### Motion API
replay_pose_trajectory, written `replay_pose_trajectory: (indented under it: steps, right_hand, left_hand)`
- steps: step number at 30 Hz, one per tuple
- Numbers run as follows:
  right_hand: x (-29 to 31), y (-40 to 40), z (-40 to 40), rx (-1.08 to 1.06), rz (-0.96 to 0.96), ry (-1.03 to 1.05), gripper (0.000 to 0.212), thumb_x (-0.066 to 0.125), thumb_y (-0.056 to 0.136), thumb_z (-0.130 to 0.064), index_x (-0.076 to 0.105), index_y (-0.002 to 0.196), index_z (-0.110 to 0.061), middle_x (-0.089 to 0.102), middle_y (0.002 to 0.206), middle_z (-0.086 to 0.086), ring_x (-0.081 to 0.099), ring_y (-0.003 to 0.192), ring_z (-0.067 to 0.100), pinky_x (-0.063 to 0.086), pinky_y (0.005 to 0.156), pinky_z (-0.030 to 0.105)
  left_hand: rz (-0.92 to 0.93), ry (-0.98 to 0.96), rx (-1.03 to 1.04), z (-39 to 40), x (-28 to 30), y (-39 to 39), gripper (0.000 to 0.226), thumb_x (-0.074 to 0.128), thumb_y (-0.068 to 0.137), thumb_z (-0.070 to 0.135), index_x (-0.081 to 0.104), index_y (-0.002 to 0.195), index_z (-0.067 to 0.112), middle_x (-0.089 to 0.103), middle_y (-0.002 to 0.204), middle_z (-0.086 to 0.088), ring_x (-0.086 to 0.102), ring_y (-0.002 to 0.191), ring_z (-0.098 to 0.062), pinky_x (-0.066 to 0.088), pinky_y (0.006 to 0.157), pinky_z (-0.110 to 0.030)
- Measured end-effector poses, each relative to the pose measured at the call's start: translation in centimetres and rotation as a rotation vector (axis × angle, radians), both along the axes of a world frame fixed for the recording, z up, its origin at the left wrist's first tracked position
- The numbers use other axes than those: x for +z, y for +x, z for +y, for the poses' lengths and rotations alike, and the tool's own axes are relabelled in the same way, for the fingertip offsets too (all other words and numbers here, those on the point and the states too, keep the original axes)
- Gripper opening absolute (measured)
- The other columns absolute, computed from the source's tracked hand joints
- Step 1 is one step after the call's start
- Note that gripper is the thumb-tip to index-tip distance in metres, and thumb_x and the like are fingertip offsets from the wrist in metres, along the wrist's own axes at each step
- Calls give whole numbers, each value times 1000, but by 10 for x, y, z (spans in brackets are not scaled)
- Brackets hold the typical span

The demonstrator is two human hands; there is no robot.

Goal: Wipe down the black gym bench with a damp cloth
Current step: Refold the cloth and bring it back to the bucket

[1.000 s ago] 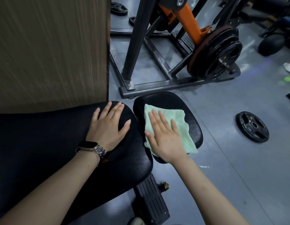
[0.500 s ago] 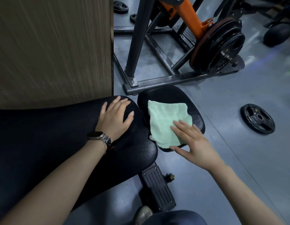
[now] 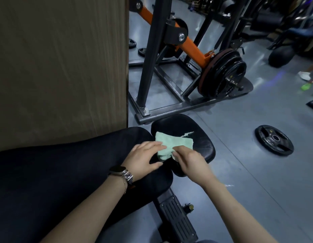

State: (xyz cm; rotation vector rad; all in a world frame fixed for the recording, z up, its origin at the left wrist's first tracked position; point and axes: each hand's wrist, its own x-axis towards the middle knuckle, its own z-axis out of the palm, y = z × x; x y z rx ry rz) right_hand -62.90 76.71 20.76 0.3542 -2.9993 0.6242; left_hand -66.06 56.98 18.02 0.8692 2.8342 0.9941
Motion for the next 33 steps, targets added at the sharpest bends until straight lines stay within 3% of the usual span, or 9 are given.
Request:
replay_pose_trajectory:
  steps: [3,8,11,14,16,18,21,29,33]
  right_hand:
    - [31,4,-21,33,-107,-175,21,45,100,-25,62,108,-15,64,87,-5,60,82,17,47,74,35]
    - [80,13,-57,121,-153,-379,18,49,99,-24,65,101,-17,67,88,-3,60,83,10,47,77,30]
    - [112,24,-87,196,-167,-407,20,49,99,-25,66,95,-14,66,84,1,59,80,15,48,76,34]
    - [145,39,-116,276,-175,-429,19,50,99,-24,67,91,-19,63,76,-15,55,72,-1,42,69,18]
    - [169,50,-134,323,-157,-437,19,50,99,-22,68,97,-16,62,73,-23,54,71,-5,38,67,13]
    - [194,61,-150,367,-126,-452,20,51,99,-23,69,98,-15,64,75,-19,54,71,-4,41,67,16]
    - [227,77,-170,405,-94,-490,19,52,98,-27,70,96,-20,69,85,0,61,76,13,49,73,35]
    - [301,123,-207,475,-70,-566,19,64,89,-37,70,85,-19,63,65,-9,53,59,4,42,57,22]
    - [328,138,-210,575,-131,-594,18,61,91,-16,70,107,-20,74,98,-4,68,92,10,53,85,30]
  left_hand:
    - [-1,173,55,-14,36,8,33,55,82,39,66,111,28,63,111,16,53,107,-6,39,96,-31]
    - [-160,326,103,-59,100,36,12,59,91,36,68,93,29,68,85,12,60,82,-3,47,78,-28]
    - [-242,348,113,-95,133,58,20,53,95,35,67,86,24,68,80,8,56,73,-2,48,77,-36]
    - [-243,364,161,-128,164,82,25,50,96,34,67,80,25,66,75,9,57,71,-5,48,74,-38]
    - [-233,407,204,-144,189,100,28,47,98,31,71,86,24,72,86,5,66,83,-11,49,80,-34]
    - [-189,434,239,-158,215,118,30,46,98,29,72,93,16,73,89,1,66,82,-11,49,77,-30]
    - [-69,468,303,-172,248,141,34,46,98,31,67,84,9,59,67,-1,49,62,-9,38,60,-29]
    - [-67,573,377,-199,328,189,50,52,95,39,63,86,-9,56,71,-14,48,64,-19,37,63,-32]
    - [61,607,452,-206,354,213,53,50,96,36,58,81,-14,45,64,-11,36,58,-17,27,51,-27]
